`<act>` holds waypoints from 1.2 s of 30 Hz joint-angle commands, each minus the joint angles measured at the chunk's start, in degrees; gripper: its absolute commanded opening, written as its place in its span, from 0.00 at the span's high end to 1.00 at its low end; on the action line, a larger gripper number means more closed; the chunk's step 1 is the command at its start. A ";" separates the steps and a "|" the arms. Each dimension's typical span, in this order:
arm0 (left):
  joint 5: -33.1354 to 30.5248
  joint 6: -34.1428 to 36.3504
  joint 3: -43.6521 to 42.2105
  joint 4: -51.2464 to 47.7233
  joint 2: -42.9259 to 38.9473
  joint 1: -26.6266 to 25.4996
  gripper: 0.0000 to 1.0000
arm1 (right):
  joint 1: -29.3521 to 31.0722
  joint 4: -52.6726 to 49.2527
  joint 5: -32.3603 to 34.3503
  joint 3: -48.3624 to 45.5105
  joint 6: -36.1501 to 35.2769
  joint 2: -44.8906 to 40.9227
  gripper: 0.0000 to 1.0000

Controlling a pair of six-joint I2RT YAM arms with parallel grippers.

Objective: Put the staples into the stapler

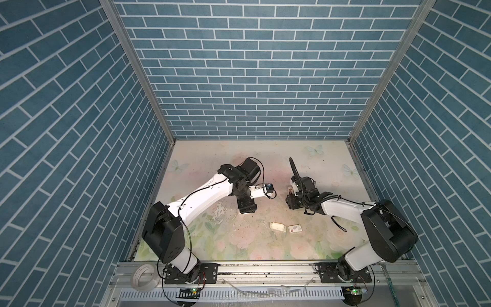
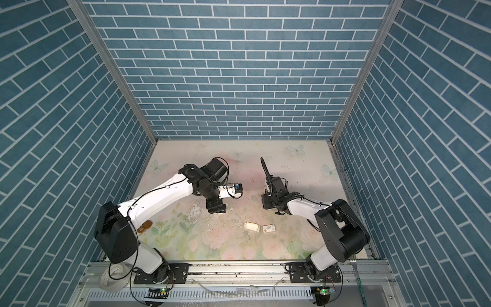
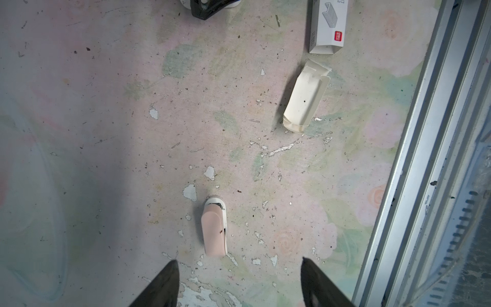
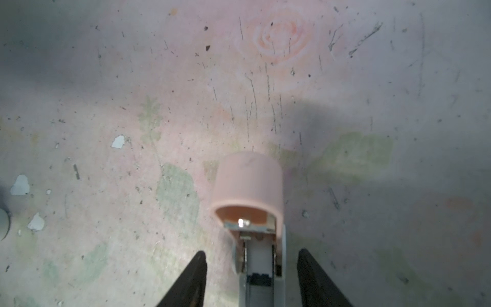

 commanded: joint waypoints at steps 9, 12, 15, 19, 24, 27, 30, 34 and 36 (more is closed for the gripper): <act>1.19 -0.47 -1.06 -1.41 -2.08 0.91 0.26 | -0.45 1.08 -1.06 1.26 -5.26 3.09 0.55; 1.32 -0.64 -0.74 -1.91 -2.37 1.09 0.26 | -0.47 1.40 -1.12 0.88 -5.90 3.49 0.57; 1.11 -0.81 -0.94 -1.81 -2.75 1.35 0.26 | -0.47 1.97 -2.00 0.45 -6.72 3.49 0.62; 0.94 -0.86 -1.16 -1.90 -3.02 1.74 0.26 | -0.43 2.74 -3.18 0.40 -7.68 3.76 0.66; 1.06 -1.00 -1.55 -1.35 -4.06 2.62 0.27 | 0.28 2.89 -6.92 1.35 -8.71 4.43 0.67; 1.12 -1.26 -2.10 -0.37 -4.63 3.52 0.27 | 1.62 2.67 -7.07 1.77 -9.50 4.77 0.66; 1.30 -1.29 -2.30 -0.04 -4.97 4.16 0.26 | 3.57 1.31 -5.42 2.90 -10.56 5.39 0.65; 0.79 -1.26 -3.03 0.67 -5.16 4.45 0.27 | 5.72 0.13 -4.45 4.02 -10.98 6.22 0.62; 0.68 -1.18 -3.42 1.05 -5.16 4.58 0.27 | 7.04 -1.02 -2.83 4.91 -11.17 7.01 0.59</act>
